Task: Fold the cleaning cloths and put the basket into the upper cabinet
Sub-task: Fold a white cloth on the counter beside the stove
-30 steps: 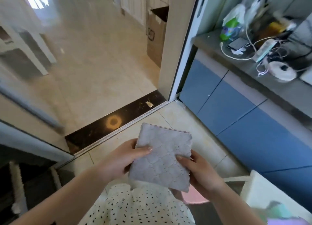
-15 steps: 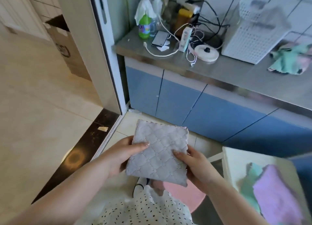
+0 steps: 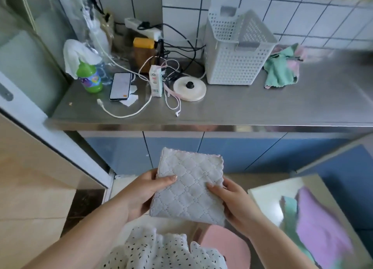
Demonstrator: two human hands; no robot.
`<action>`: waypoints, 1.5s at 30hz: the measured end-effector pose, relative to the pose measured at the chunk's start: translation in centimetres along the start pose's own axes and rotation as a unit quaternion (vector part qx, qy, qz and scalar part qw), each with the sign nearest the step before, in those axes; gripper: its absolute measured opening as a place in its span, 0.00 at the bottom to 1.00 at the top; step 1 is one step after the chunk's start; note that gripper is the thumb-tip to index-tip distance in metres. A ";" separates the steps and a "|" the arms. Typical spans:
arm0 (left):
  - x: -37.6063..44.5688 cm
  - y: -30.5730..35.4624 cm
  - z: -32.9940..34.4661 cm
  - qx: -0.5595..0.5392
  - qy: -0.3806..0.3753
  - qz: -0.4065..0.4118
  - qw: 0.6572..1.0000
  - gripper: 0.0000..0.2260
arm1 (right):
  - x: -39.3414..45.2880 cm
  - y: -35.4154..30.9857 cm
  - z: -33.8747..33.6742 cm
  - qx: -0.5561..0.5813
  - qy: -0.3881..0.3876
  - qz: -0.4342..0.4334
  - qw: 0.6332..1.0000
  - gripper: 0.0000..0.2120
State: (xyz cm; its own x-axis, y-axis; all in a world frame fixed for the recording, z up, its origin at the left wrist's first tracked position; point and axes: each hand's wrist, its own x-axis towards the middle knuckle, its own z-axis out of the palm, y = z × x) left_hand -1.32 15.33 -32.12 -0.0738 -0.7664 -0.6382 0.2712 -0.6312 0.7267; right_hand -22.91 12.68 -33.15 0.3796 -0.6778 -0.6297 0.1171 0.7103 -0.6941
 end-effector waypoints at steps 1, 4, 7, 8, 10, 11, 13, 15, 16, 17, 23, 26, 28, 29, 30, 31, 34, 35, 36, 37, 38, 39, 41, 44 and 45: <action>1.6 1.3 0.2 0.008 -0.013 -0.001 1.000 0.13 | 0.9 -0.9 -0.3 0.011 0.011 -0.008 1.000 0.25; 5.5 4.5 0.7 0.044 -0.032 0.001 0.999 0.11 | 3.1 -3.5 -0.7 0.039 0.046 -0.024 0.998 0.24; 9.4 8.1 0.8 0.103 -0.046 0.022 0.993 0.15 | 5.7 -6.4 -1.1 0.050 0.072 -0.054 0.995 0.24; 10.9 9.5 0.8 0.119 -0.058 0.024 0.991 0.16 | 6.6 -7.5 -1.1 0.058 0.078 -0.061 0.993 0.23; 13.2 12.3 1.1 0.141 -0.083 0.030 0.986 0.14 | 7.9 -9.7 -1.0 0.082 0.085 -0.074 0.990 0.21; 14.3 13.6 1.2 0.154 -0.094 0.030 0.983 0.12 | 8.5 -10.7 -1.1 0.095 0.093 -0.079 0.988 0.20; 16.6 16.5 1.8 0.175 -0.106 0.030 0.978 0.10 | 9.9 -13.0 -1.2 0.115 0.103 -0.097 0.983 0.18; 18.8 19.1 2.6 0.192 -0.108 0.042 0.975 0.08 | 11.3 -15.5 -1.5 0.130 0.115 -0.110 0.979 0.18; 19.5 20.2 3.1 0.195 -0.105 0.048 0.974 0.07 | 11.9 -16.6 -1.7 0.133 0.124 -0.116 0.976 0.19; 20.3 21.3 3.6 0.197 -0.103 0.051 0.974 0.06 | 12.6 -17.7 -2.0 0.132 0.129 -0.121 0.975 0.20; 24.0 26.9 6.9 0.180 -0.116 0.051 0.976 0.14 | 14.9 -25.0 -4.8 0.130 0.110 -0.141 0.975 0.19; 25.1 29.2 8.9 0.167 -0.097 0.069 0.979 0.13 | 15.9 -28.9 -6.5 0.112 0.092 -0.154 0.977 0.18; 25.4 30.6 10.4 0.146 -0.085 0.084 0.982 0.13 | 16.2 -31.5 -7.6 0.106 0.083 -0.165 0.977 0.19; 25.6 31.4 11.2 0.139 -0.073 0.093 0.983 0.14 | 16.4 -32.9 -8.1 0.097 0.066 -0.171 0.978 0.20; 25.7 32.1 11.9 0.131 -0.063 0.100 0.984 0.16 | 16.5 -34.4 -8.5 0.085 0.046 -0.177 0.980 0.21; 25.7 32.8 12.5 0.124 -0.056 0.108 0.985 0.16 | 16.6 -35.7 -8.9 0.074 0.035 -0.181 0.980 0.19; 26.4 35.3 14.4 0.107 -0.041 0.137 0.984 0.16 | 17.5 -40.3 -10.3 0.035 0.003 -0.186 0.982 0.14; 26.7 36.2 14.9 0.100 -0.036 0.147 0.983 0.16 | 17.9 -41.8 -10.6 0.022 -0.010 -0.188 0.982 0.14; 27.2 37.1 15.3 0.094 -0.030 0.156 0.983 0.17 | 18.4 -43.3 -10.8 0.009 -0.019 -0.195 0.981 0.14; 27.8 38.0 15.6 0.093 -0.019 0.164 0.982 0.18 | 19.1 -44.6 -11.0 -0.004 -0.027 -0.202 0.979 0.15; 28.6 39.0 15.9 0.094 -0.004 0.171 0.981 0.20 | 20.0 -46.3 -11.1 -0.024 -0.031 -0.211 0.977 0.16; 29.5 40.0 16.1 0.095 0.008 0.178 0.979 0.20 | 21.1 -47.6 -11.3 -0.043 -0.026 -0.217 0.975 0.17; 31.8 42.1 16.4 0.084 0.025 0.191 0.978 0.18 | 24.3 -50.7 -11.9 -0.078 -0.002 -0.220 0.972 0.21; 35.9 45.1 16.8 0.080 0.044 0.199 0.976 0.10 | 29.4 -54.3 -12.6 -0.096 0.043 -0.211 0.972 0.19; 37.7 46.0 16.9 0.081 0.051 0.199 0.975 0.08 | 31.4 -55.5 -12.8 -0.108 0.052 -0.205 0.971 0.13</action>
State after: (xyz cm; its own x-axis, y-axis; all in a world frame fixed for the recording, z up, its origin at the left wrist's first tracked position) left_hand -7.85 -44.60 -18.39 0.1051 -0.9437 -0.3136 0.1037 -0.3033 0.9472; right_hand -29.20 -50.48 -18.85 0.2466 -0.9185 -0.3091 0.0390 0.3281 -0.9439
